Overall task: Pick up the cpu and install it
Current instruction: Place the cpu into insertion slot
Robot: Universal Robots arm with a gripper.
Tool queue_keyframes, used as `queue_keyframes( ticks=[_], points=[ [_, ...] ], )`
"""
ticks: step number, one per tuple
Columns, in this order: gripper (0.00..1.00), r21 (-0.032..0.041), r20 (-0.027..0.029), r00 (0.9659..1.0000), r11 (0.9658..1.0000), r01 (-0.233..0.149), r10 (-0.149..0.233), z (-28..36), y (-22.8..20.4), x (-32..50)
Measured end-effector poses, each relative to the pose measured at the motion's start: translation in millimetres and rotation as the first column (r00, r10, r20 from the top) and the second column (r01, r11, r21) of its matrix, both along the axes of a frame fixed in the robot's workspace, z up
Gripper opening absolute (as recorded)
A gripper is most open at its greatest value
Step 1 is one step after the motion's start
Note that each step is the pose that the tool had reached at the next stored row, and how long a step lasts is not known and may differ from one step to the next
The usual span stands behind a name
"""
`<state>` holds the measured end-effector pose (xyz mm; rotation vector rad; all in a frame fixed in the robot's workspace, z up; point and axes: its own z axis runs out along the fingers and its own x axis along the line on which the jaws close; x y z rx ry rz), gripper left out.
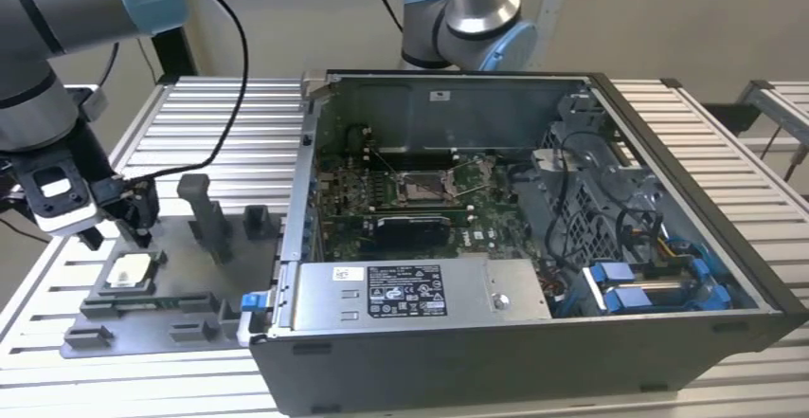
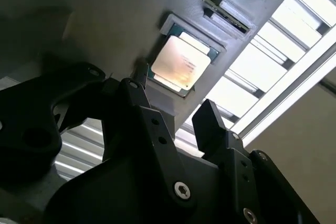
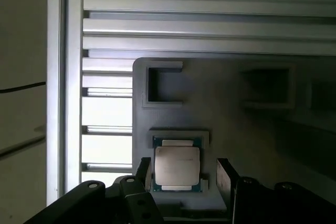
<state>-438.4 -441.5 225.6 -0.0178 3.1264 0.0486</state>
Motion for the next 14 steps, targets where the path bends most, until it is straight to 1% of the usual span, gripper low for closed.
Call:
queue_keyframes(
  ticks=[6, 11, 14],
  points=[
    [1.0, 0.0, 0.0024, 1.0, 1.0, -0.002, 0.002, -6.1, 0.1, -0.3],
    [1.0, -0.0001, 0.0024, 1.0, 1.0, -0.003, 0.003, -13.7, 0.0, -0.6],
    [1.0, 0.0, 0.0024, 1.0, 1.0, -0.004, 0.004, -16.5, 0.0, -1.2]
  ],
)
